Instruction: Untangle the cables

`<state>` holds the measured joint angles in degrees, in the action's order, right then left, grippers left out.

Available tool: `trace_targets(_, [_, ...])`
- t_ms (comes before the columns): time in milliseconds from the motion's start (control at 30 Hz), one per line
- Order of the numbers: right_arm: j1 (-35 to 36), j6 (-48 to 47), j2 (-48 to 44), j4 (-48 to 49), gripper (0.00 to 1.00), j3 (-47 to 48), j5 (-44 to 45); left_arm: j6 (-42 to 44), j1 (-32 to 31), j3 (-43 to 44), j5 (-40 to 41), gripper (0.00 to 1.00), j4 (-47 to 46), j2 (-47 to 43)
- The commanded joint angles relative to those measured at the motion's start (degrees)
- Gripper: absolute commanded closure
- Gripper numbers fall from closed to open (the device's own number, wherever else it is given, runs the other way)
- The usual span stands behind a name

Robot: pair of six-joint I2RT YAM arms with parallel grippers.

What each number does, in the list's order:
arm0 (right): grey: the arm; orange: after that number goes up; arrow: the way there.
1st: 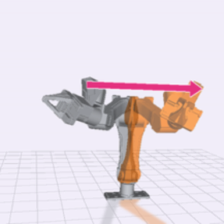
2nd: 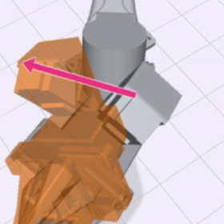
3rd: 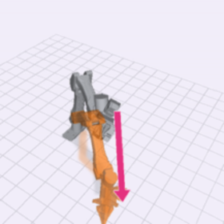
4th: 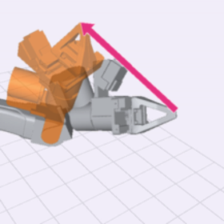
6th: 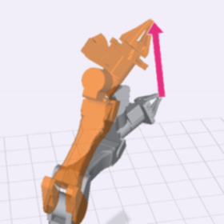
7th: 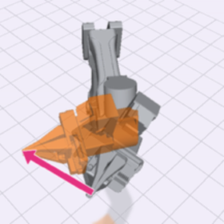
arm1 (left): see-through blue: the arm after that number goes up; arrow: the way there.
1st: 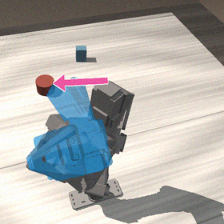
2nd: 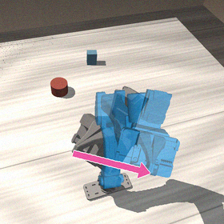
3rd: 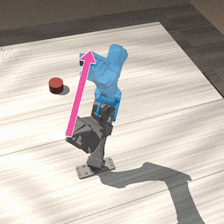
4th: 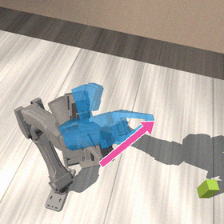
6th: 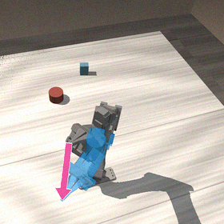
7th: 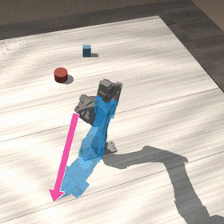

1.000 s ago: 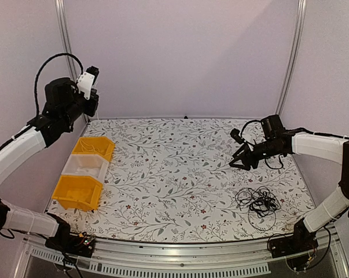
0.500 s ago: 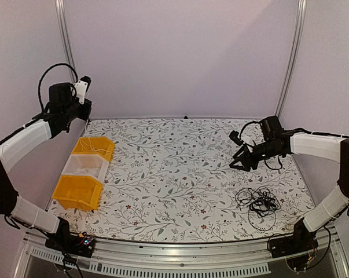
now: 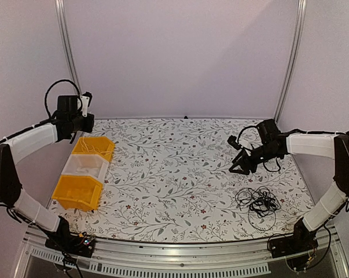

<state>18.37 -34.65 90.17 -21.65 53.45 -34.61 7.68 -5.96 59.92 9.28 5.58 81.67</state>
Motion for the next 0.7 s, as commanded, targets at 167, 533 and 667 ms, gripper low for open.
trace_targets(167, [0.09,-1.09,2.09,-1.61,0.45,1.46,-0.29,-11.15,3.32,2.25,-6.72,1.0,11.85,8.9])
trace_targets(533, [0.17,-1.36,3.06,-2.15,0.44,1.74,-0.19,-16.27,4.56,3.43,-8.29,1.0,16.33,10.73])
trace_targets(667, [0.1,-1.39,3.23,-2.32,0.44,1.99,-0.19,-15.85,5.79,6.8,-6.52,1.0,18.62,15.24])
